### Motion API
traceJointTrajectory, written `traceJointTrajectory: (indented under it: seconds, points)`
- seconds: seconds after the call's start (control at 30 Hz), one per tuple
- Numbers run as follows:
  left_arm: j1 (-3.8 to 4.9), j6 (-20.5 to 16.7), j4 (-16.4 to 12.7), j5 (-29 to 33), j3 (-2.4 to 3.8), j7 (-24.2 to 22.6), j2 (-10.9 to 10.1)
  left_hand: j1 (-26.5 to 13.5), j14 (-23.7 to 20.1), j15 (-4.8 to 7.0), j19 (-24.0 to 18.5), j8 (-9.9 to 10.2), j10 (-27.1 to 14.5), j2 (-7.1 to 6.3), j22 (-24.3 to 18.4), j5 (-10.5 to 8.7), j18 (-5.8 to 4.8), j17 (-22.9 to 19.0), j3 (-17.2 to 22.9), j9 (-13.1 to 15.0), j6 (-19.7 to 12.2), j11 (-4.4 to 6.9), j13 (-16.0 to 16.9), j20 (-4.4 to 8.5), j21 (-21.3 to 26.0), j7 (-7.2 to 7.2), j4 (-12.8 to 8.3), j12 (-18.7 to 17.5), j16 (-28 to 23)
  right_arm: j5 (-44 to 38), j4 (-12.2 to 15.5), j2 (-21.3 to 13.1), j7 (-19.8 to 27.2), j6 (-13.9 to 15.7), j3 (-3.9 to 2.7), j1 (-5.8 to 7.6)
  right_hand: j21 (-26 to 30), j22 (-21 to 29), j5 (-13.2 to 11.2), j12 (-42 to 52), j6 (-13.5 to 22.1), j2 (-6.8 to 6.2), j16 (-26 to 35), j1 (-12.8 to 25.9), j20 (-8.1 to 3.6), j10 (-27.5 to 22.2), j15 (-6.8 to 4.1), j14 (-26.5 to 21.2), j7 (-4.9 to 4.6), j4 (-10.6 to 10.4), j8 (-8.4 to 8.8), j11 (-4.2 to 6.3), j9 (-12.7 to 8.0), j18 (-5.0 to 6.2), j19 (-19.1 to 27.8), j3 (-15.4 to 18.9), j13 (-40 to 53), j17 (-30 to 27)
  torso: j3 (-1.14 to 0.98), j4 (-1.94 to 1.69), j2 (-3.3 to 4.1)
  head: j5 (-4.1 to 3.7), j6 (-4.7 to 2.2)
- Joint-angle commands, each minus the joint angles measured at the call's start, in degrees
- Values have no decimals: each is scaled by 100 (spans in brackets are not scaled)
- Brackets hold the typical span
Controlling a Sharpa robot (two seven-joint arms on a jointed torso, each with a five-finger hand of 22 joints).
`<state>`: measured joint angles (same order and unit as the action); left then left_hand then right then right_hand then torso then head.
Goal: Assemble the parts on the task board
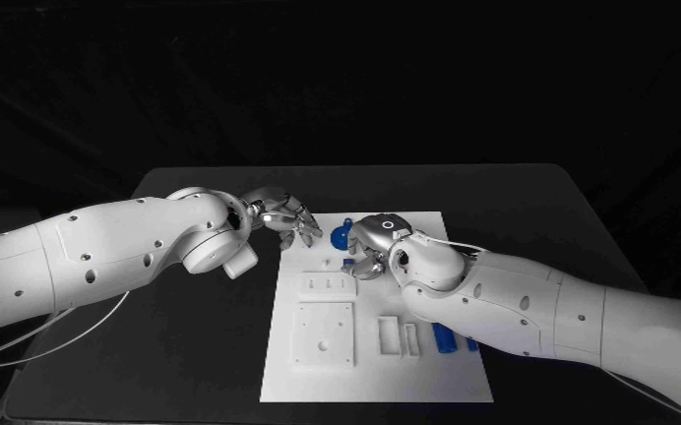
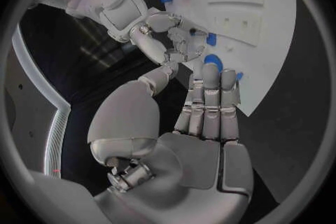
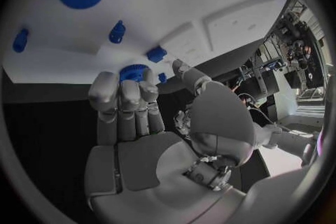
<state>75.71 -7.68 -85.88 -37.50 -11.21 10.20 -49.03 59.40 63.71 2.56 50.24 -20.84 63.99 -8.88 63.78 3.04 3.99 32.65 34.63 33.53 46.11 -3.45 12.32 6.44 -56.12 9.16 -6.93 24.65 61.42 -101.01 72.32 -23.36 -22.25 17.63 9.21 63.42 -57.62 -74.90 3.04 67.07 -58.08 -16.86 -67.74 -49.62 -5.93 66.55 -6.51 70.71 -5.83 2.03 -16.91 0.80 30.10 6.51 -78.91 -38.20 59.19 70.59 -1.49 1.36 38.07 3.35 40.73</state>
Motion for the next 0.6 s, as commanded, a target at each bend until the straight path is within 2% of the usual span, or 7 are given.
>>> traceJointTrajectory:
  seconds: [0.03, 0.13, 0.2, 0.3, 0.6]
  points:
    - [2, 66, -26, -71, 2, 2, 13, -11, -5, 11, -13, -40, 19, 59, 8, -9, 129, 8, -19, -9, 4, -16, 10, 173, 18, 14, -12, -20, 23, 24, 7, 6, -485, -419, -3, 1, 38, -32, -27, -34, -15, 19, 20, 303, -30, 8, -11, -10, 26, -298, 7, -1, 10, 849, 35, 25, 10, 12, 2, -12, 0, -2, 6]
    - [2, 70, -37, -71, 1, 3, 10, -10, -2, 13, -11, -49, 24, 67, 9, -9, 128, 11, -27, -12, 15, -14, 12, 173, 20, 10, -16, -19, 23, 34, 27, 7, -536, -568, -5, 1, -18, -49, -24, 9, -149, 18, -126, 417, -93, 125, -68, 155, 94, -619, -68, 68, 55, 849, -48, -61, 34, 117, 6, -16, 1, -4, 16]
    - [2, 60, -38, -71, 1, 1, 7, -10, -2, 13, -11, -50, 25, 68, 9, -9, 128, 11, -29, -13, 17, -13, 13, 174, 20, 9, -17, -19, 22, 43, 48, 10, -557, -603, -7, 0, -45, -57, -23, 28, -203, 24, -176, 414, -103, 183, -88, 225, 120, -701, -98, 94, 74, 849, -82, -81, 45, 149, 11, -17, 1, -1, 19]
    - [2, 57, -37, -71, 1, -9, 6, -10, -2, 14, -10, -52, 27, 69, 10, -9, 128, 12, -32, -14, 20, -13, 13, 174, 21, 8, -18, -19, 22, 37, 45, 27, -609, -644, -9, -1, -76, -63, -23, 61, -257, 31, -219, 396, -105, 266, -107, 303, 146, -777, -126, 119, 95, 849, -123, -84, 84, 175, 15, -13, 1, 8, 24]
    - [2, 52, -50, -71, 0, -14, 9, -9, -2, 15, -9, -61, 30, 74, 11, -9, 128, 14, -38, -17, 32, -11, 15, 174, 23, 4, -21, -20, 19, 30, -95, 174, -636, -857, -9, -2, -123, -66, -22, 202, -356, 84, -288, 421, -88, 489, -127, 436, 191, -956, -177, 163, 129, 849, -190, -101, 274, 217, 6, -5, 1, 20, 31]
